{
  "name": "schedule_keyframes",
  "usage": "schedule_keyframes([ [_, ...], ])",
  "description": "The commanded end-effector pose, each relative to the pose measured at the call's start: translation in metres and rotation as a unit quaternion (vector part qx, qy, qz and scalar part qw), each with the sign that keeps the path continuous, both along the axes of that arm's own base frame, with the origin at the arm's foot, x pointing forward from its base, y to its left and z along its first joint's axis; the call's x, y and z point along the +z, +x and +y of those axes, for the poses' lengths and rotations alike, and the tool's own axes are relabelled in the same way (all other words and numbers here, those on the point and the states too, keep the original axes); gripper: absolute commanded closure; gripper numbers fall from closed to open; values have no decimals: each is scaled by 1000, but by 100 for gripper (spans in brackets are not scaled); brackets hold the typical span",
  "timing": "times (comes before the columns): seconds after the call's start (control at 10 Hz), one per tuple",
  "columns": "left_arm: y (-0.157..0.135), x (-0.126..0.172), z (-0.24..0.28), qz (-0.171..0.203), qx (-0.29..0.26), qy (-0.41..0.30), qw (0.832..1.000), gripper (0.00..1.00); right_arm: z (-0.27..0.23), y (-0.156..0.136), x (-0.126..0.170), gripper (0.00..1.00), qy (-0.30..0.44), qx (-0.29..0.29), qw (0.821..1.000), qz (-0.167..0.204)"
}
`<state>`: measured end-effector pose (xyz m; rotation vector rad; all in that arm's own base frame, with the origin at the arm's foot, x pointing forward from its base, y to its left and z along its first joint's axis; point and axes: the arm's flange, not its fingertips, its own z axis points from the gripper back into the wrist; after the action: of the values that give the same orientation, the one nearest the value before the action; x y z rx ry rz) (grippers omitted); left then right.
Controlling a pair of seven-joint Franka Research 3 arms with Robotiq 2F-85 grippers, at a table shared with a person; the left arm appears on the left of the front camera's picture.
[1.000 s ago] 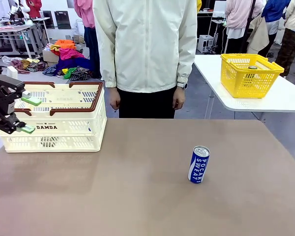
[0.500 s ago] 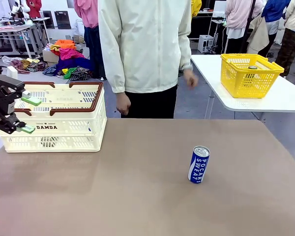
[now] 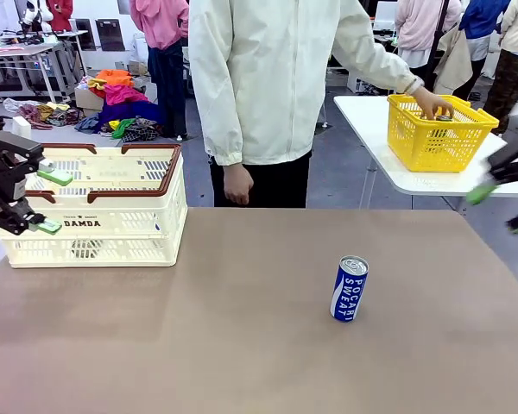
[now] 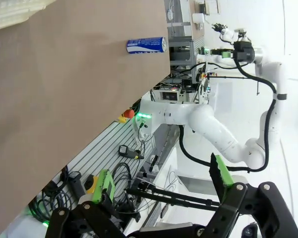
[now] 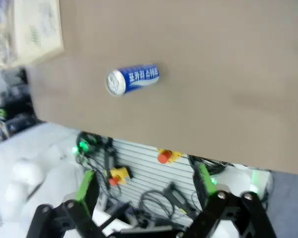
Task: Place the drinks into the Shopping basket.
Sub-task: Pick up one drink and place it into the Shopping basket.
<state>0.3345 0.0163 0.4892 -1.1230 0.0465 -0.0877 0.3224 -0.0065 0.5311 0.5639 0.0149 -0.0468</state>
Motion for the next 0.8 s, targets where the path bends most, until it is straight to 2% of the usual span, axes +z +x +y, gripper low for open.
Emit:
schedule_keyframes([
  [0.0,-2,2,3,1,-2,0,1000,0,48,27,-18,0,-99,63,993,10],
  [0.1,-2,2,3,1,-2,0,1000,0,83,24,-32,0,-146,64,987,3],
  [0.3,-2,2,3,1,-2,0,1000,0,134,-1,-63,0,-162,59,985,-25],
  [0.4,-2,2,3,1,-2,0,1000,0,116,-6,-50,0,-144,31,988,-49],
  [0.5,-2,2,3,1,-2,0,1000,0,131,11,-52,0,-144,85,986,-8],
  [0.6,-2,2,3,1,-2,0,1000,0,131,11,-52,0,-144,85,986,-8],
  [0.7,-2,2,3,1,-2,0,1000,0,135,1,-55,0,-144,73,987,-27],
])
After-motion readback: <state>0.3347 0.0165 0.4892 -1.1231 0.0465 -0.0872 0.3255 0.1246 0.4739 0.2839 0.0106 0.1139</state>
